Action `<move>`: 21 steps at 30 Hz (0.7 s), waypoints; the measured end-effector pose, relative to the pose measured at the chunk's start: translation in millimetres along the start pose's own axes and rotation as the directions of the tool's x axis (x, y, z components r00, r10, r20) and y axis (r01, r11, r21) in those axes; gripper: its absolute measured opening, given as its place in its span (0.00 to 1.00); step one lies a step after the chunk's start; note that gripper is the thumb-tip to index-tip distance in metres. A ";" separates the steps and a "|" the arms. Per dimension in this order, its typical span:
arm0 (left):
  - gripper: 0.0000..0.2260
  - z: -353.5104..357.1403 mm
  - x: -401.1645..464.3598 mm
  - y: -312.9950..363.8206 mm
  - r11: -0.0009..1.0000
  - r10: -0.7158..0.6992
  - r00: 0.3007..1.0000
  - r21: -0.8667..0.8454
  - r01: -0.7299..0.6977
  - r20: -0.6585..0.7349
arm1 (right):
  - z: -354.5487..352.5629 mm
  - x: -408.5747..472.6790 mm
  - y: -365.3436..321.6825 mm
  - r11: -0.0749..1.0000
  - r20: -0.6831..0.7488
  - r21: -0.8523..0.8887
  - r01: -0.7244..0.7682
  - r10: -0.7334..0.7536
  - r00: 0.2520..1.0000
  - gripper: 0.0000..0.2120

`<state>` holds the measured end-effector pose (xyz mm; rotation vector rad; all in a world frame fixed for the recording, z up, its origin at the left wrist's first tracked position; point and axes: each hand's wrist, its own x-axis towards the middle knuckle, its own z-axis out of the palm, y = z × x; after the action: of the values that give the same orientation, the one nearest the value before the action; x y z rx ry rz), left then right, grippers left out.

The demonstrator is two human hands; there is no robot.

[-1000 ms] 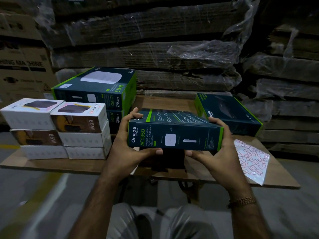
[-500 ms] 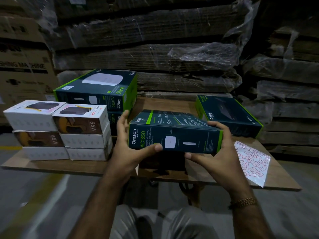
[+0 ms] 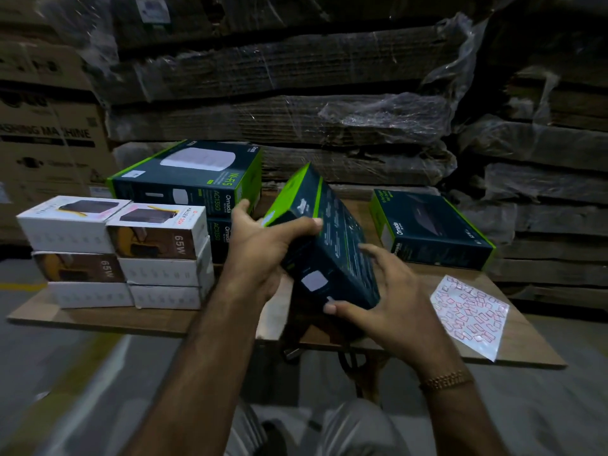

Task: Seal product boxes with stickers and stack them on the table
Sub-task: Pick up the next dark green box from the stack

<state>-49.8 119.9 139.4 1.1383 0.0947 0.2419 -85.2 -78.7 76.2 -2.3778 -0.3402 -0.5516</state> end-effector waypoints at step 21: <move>0.52 -50.5 -13.6 -30.6 0.342 0.088 0.841 0.777 -0.529 0.534 | 22.6 22.2 -18.4 0.656 -0.233 0.754 -0.008 0.278 0.932 0.50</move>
<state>-68.7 149.3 89.8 2.3431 -0.4586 0.3061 -65.9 -47.9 81.2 -1.4544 -0.1654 -0.5795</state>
